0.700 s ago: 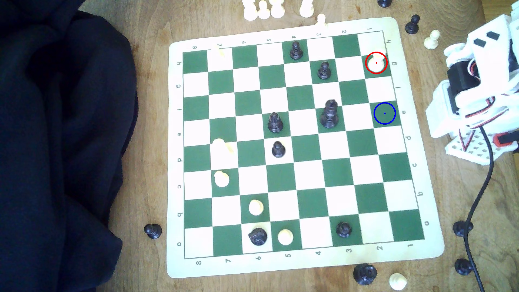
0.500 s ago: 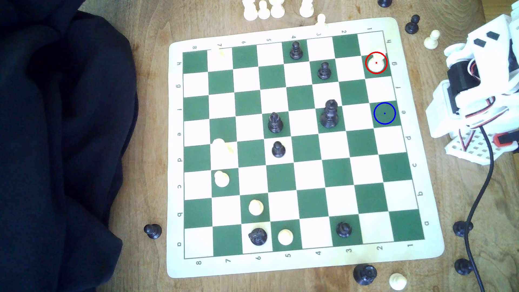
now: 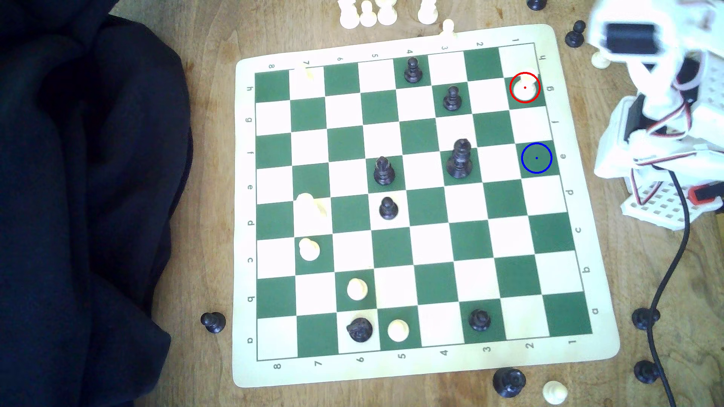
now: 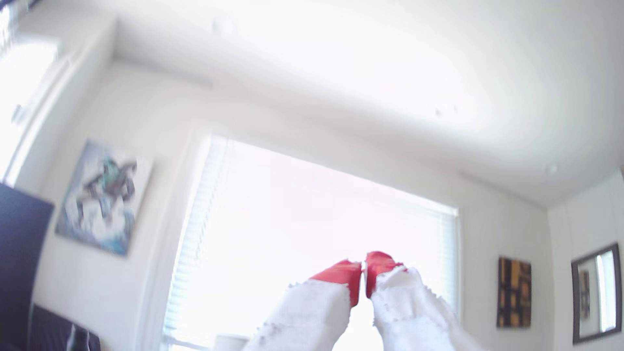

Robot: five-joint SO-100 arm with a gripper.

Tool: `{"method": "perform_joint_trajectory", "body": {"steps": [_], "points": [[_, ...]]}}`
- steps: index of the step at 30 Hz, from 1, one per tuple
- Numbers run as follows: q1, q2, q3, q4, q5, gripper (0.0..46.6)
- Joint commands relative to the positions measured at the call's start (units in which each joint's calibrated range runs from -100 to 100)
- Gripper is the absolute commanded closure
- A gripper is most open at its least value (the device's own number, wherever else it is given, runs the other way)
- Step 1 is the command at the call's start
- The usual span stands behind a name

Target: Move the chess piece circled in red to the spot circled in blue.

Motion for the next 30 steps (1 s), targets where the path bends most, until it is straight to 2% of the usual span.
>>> {"method": "perform_joint_trajectory", "body": {"steps": [1,9,11,12,13,14,17,19,21,24,25,29,30], "points": [[4.7,0.1,-10.5,19.8,-0.3,46.4],[11.2,-0.1,-23.3,61.5,-0.7,46.4],[11.8,-0.2,-24.5,66.0,-2.2,46.4],[11.8,-0.2,-26.1,71.6,-6.4,44.0],[11.8,-0.2,-26.8,74.7,-8.0,41.6],[11.9,-0.2,-27.2,78.3,-8.6,40.7],[12.3,-0.2,-27.5,89.9,-9.1,45.0],[13.2,-0.3,-27.3,94.4,-12.3,41.9],[14.7,-0.5,-24.7,99.2,-14.9,41.6],[16.4,0.0,-21.9,100.4,-15.6,40.2],[17.2,2.9,-21.8,100.6,-15.9,38.2],[17.8,11.9,-23.0,101.3,-16.3,37.7],[17.7,15.9,-23.1,101.0,-16.8,36.3]]}}
